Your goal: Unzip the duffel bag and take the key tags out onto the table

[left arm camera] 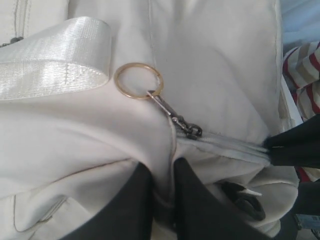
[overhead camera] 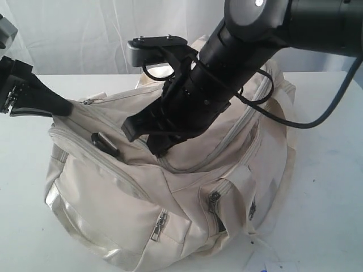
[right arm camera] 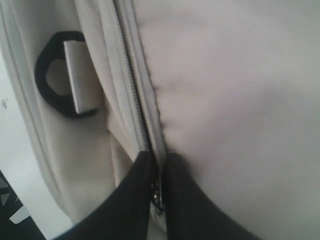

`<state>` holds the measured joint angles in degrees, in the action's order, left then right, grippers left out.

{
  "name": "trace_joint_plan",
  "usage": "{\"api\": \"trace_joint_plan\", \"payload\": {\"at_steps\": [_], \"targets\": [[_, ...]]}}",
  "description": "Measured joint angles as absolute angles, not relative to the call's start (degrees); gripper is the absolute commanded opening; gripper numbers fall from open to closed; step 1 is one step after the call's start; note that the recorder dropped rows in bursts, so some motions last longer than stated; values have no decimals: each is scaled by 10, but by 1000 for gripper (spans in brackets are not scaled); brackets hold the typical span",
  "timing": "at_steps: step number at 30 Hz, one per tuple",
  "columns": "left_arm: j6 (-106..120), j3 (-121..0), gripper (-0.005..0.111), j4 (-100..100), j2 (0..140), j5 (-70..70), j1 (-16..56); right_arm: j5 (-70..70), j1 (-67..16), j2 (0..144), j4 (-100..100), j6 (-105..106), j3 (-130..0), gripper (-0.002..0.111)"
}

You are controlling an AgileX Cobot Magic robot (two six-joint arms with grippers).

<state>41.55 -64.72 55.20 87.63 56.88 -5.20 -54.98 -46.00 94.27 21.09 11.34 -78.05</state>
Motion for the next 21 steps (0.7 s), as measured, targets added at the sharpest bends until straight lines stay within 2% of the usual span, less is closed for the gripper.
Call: {"api": "trace_joint_plan", "payload": {"at_steps": [10,21], "targets": [[423,-647,0,545,876,571,-53,-565,-460,925,187,116,-775,0],[412,-650,0,540,876,556,-53,-582,-466,913,42,46,-769,0]]}}
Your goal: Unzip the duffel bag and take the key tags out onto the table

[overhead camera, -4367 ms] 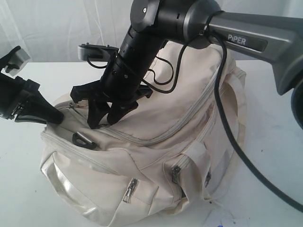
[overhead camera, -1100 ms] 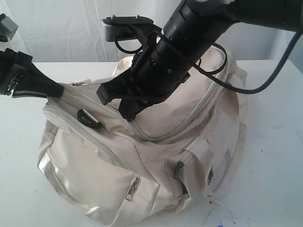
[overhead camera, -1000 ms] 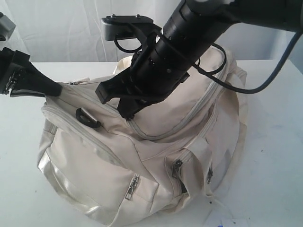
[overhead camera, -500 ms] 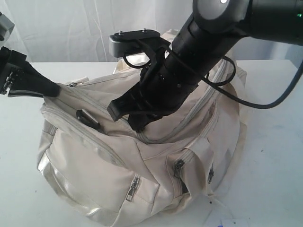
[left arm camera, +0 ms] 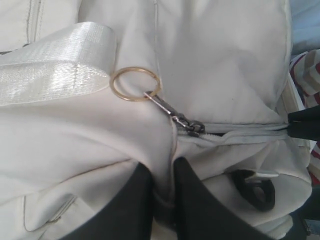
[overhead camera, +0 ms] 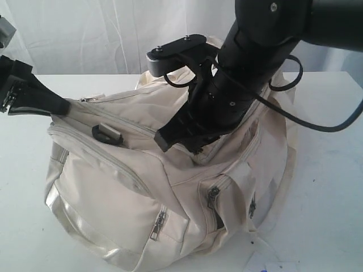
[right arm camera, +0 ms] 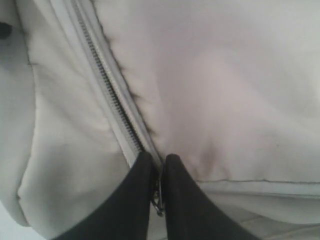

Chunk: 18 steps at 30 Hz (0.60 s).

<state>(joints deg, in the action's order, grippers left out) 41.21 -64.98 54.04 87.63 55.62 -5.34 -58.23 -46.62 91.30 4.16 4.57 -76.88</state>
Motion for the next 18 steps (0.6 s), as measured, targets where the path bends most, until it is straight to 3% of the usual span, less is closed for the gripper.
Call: {"api": "trace_joint_plan", "payload": {"at_steps": [11,18], "targets": [[411,-650,0,541,875,549,-53,-583,-468,912,-33,11,-754,0],[411,-656,0,521,873,483,-73,-694,-459,910,-150,-4,-709,0]]}}
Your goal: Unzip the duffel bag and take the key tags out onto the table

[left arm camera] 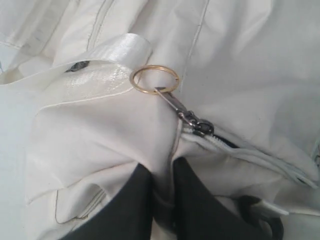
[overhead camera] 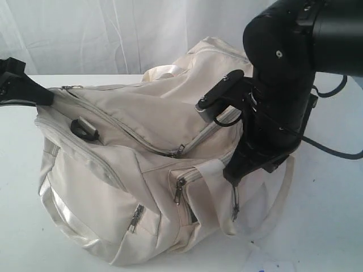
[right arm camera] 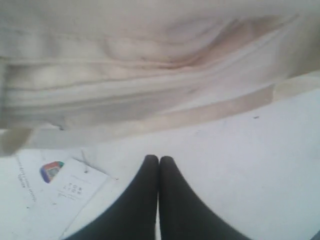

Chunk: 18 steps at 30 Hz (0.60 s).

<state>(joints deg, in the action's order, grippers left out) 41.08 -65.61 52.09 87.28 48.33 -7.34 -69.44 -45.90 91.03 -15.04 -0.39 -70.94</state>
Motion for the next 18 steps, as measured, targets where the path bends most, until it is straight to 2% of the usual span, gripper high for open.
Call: {"api": "trace_joint_plan", "payload": {"at_steps": [8,10,12,14,16,18], "targets": [[412,-657,0,517,873,479,-73,-697,-459,910,-157,-24,-708,0],[414,-657,10,517,873,483,-73,-697,-459,910,-102,-6,-708,0],[419,-657,40,517,873,491,-74,-697,-458,910,10,55,-708,0],[428,-659,61,516,871,510,-75,-692,-458,910,107,110,-708,0],[432,-663,70,517,867,537,-77,-687,-458,910,154,137,-708,0],[433,-673,71,515,860,559,-77,-684,-458,908,164,147,-708,0]]}}
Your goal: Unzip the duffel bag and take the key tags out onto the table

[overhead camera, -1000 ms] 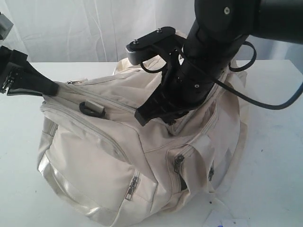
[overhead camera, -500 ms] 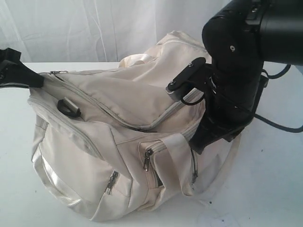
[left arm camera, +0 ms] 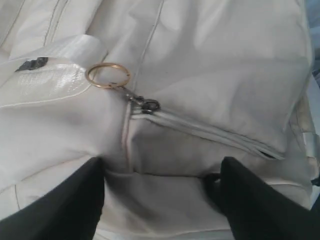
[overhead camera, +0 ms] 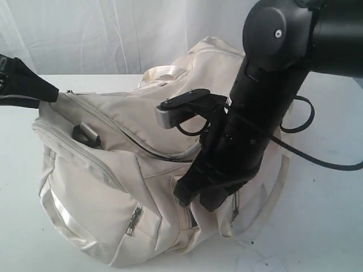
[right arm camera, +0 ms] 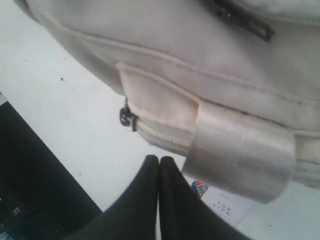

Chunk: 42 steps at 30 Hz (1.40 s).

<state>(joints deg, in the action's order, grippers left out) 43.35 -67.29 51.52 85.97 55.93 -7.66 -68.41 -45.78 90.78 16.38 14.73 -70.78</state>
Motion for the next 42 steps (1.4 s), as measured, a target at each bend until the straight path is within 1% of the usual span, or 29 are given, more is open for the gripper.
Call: {"api": "trace_joint_plan", "payload": {"at_steps": [5,8,11,16,21,29,33,37,42], "targets": [[442,-703,70,520,820,606,-77,-671,-458,879,154,157,-729,0],[470,-710,70,559,791,645,-72,-637,-458,861,141,158,-744,0],[480,-712,70,568,766,645,-45,-605,-458,857,128,159,-746,0],[401,-697,70,507,744,645,9,-597,-458,893,139,168,-746,0],[334,-630,70,445,723,645,40,-613,-458,929,208,215,-746,0],[275,-507,70,438,667,644,43,-625,-458,945,265,249,-746,0],[271,-447,70,477,649,621,45,-618,-468,952,271,250,-746,0],[280,-388,70,553,648,545,46,-616,-486,955,278,259,-746,0],[348,-352,78,696,648,484,46,-612,-493,955,281,262,-746,0]]}}
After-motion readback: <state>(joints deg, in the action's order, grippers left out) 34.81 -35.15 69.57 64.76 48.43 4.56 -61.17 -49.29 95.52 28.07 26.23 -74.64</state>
